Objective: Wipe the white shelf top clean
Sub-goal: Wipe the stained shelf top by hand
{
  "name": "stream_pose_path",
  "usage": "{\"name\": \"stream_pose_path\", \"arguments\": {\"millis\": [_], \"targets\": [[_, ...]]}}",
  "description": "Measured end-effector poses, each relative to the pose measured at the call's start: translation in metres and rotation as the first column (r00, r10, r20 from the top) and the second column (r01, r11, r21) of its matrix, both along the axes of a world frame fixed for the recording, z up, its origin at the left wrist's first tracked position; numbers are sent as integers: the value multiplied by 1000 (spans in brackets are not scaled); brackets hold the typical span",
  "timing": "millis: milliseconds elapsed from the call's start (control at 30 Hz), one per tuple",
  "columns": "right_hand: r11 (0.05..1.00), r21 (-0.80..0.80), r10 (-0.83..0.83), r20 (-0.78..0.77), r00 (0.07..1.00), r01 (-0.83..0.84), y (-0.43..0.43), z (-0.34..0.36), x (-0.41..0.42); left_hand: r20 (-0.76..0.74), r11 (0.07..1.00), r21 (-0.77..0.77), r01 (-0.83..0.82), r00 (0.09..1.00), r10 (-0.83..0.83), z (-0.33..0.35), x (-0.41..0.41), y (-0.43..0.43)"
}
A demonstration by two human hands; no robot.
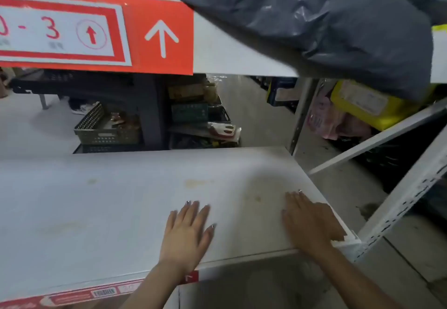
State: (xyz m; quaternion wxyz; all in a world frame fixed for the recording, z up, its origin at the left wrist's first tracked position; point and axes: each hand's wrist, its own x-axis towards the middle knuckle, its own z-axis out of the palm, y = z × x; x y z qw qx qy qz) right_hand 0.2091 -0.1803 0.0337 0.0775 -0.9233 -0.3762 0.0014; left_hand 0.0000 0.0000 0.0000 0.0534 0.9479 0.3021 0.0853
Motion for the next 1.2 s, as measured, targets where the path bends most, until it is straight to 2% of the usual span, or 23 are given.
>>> {"name": "stream_pose_path", "arguments": {"millis": [100, 167, 300, 367, 467, 567, 667, 767, 967, 1200], "targets": [[993, 34, -119, 127, 985, 115, -22, -7, 26, 4, 999, 45, 7, 1000, -8, -7, 3, -2], [992, 20, -125, 212, 969, 124, -36, -12, 42, 29, 999, 41, -9, 1000, 8, -10, 7, -4], [972, -204, -85, 160, 984, 117, -45, -33, 59, -11, 1000, 23, 12, 1000, -11, -10, 18, -7], [964, -237, -74, 185, 980, 118, -44, -35, 60, -28, 1000, 15, 24, 999, -24, -9, 24, -6], [973, -221, -23, 212, 977, 71, -43, -30, 60, 16, 999, -37, -21, 1000, 21, 5, 35, -8], [965, -263, 75, 239, 968, -9, -44, -28, 64, 95, 998, -56, 40, 995, -35, 17, 49, -16], [964, -256, 138, 278, 951, -65, -44, -25, 63, 65, 995, -91, 46, 997, -41, 26, 58, -22], [962, -268, 105, 231, 967, -41, -43, -17, 54, 51, 993, -119, 18, 999, -12, 24, 59, -30], [973, -215, 142, 258, 956, -87, -43, -24, 51, -58, 988, -150, -24, 998, 16, 10, 57, -36], [974, -193, 161, 220, 962, -119, -41, -40, 67, -50, 991, -125, -46, 998, 40, 1, 58, -37]]}}
